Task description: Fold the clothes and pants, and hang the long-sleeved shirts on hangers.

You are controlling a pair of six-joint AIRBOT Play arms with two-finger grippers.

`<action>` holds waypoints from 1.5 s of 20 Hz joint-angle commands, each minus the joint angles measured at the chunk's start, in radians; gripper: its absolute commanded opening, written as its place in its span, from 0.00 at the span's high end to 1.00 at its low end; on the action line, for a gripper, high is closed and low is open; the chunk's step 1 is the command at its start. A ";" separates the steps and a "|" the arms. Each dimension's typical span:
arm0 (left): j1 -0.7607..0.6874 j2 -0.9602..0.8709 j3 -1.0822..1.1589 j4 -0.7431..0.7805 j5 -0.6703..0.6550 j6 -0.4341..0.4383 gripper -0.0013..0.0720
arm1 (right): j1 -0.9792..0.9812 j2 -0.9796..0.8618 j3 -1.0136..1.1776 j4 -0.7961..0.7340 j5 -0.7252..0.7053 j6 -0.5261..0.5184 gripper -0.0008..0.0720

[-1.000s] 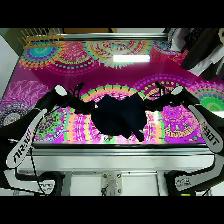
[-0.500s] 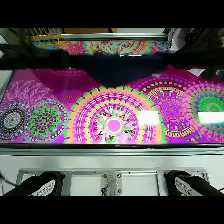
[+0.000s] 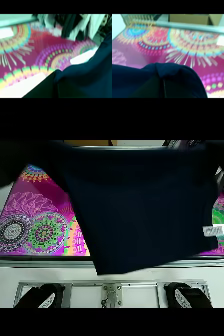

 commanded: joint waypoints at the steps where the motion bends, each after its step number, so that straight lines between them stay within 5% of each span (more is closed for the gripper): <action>1: -0.068 0.014 -0.246 0.095 -0.108 -0.102 0.97 | 0.013 0.000 -0.144 0.012 0.209 0.093 0.97; 5: -0.148 0.050 -0.539 0.050 -0.111 -0.109 0.97 | 0.045 0.072 -0.409 0.007 0.262 0.093 0.97; 11: -0.197 0.161 -0.568 0.055 -0.100 -0.230 0.97 | 0.043 0.089 -0.436 -0.084 0.332 0.191 0.97; 14: -0.160 0.107 -0.601 0.095 -0.081 -0.216 0.97 | 0.043 -0.014 -0.446 -0.125 0.288 0.173 0.97; 17: -0.086 -0.047 -0.689 0.076 0.093 -0.129 0.97 | 0.043 -0.209 -0.476 -0.121 0.143 0.062 0.97; 18: -0.070 -0.114 -0.718 0.057 0.174 -0.108 0.97 | 0.043 -0.285 -0.483 -0.121 0.080 0.020 0.86; 20: -0.056 -0.257 -0.734 0.024 0.290 -0.073 0.97 | 0.043 -0.422 -0.483 -0.120 -0.049 -0.022 0.19; 25: -0.011 -0.557 -0.616 0.026 0.259 -0.049 0.97 | 0.019 -0.570 -0.498 -0.122 -0.094 -0.140 0.19; 30: 0.011 -0.639 -0.551 0.027 0.197 -0.031 0.97 | 0.018 -0.598 -0.698 -0.095 -0.157 -0.164 0.19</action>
